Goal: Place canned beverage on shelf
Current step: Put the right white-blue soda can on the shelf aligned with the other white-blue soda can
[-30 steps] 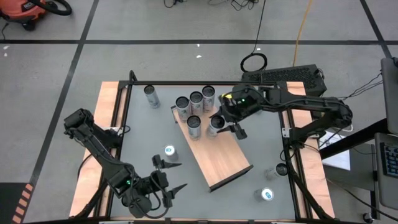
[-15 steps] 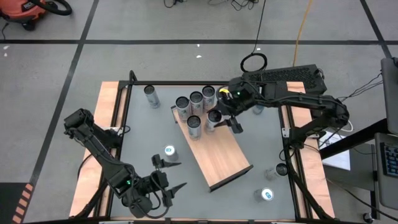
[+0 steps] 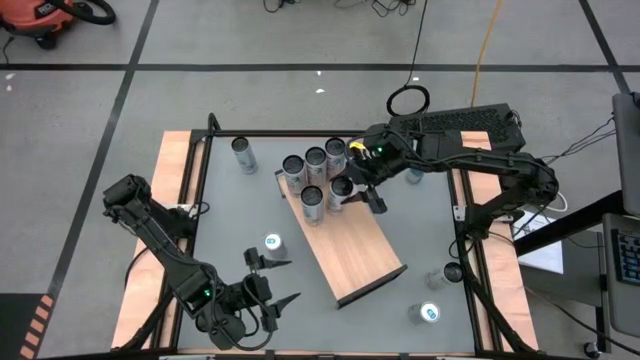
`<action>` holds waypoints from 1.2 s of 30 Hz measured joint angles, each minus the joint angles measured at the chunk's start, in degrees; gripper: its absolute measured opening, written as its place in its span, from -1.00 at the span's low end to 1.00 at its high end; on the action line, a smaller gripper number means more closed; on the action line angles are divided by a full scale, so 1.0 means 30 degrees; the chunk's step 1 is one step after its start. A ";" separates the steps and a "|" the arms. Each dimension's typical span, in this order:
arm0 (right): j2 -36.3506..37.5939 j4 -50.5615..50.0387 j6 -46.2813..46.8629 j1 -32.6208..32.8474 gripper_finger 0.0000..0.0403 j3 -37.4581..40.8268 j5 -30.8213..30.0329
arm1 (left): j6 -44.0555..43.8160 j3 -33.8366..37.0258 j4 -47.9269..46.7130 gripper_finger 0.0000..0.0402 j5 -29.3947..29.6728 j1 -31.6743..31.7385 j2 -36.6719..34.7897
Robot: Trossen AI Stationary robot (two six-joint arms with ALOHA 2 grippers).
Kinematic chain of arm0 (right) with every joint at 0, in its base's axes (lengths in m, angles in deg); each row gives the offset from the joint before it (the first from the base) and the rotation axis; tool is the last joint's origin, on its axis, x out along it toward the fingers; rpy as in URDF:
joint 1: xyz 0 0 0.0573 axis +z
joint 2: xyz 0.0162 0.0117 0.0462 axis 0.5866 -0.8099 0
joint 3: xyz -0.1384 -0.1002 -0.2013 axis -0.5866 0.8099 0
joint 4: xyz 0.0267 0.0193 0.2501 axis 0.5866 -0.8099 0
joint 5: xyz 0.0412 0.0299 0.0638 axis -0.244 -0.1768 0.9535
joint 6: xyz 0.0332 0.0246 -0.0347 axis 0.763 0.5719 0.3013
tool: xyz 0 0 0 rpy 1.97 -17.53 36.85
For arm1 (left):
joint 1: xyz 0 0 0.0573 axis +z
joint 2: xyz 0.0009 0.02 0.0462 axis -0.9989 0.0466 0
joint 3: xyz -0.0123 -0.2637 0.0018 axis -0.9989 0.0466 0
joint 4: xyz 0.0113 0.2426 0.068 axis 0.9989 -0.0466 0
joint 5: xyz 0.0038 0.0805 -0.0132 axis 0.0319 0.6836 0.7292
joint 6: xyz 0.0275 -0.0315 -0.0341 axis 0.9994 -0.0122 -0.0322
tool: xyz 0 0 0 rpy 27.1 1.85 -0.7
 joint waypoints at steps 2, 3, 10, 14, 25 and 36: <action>0.0000 0.0001 0.0000 0.0000 -0.04 0.0000 0.0377 | 0.0000 0.0000 0.0028 0.74 0.0002 0.0000 0.0000; 0.0000 0.0007 0.0006 0.0000 -0.04 0.0000 0.0460 | 0.0000 0.0000 0.0038 0.74 0.0000 0.0000 0.0000; 0.0000 0.0092 -0.0022 0.0013 -0.04 0.0000 0.0466 | -0.0044 0.0000 0.0045 0.74 -0.0015 0.0000 0.0000; 0.0000 0.0153 -0.0258 0.0007 -0.04 0.0000 0.0459 | -0.0158 0.0000 0.0042 0.74 -0.0081 0.0000 0.0004; -0.0356 0.0419 -0.0406 0.0007 0.13 0.0000 0.0416 | -0.0474 0.0000 -0.0042 0.74 -0.0430 0.0000 0.0010; -0.0510 0.0859 -0.0374 0.0015 0.17 0.0000 0.0445 | -0.0504 0.0289 0.0069 0.74 -0.0441 0.0000 0.0019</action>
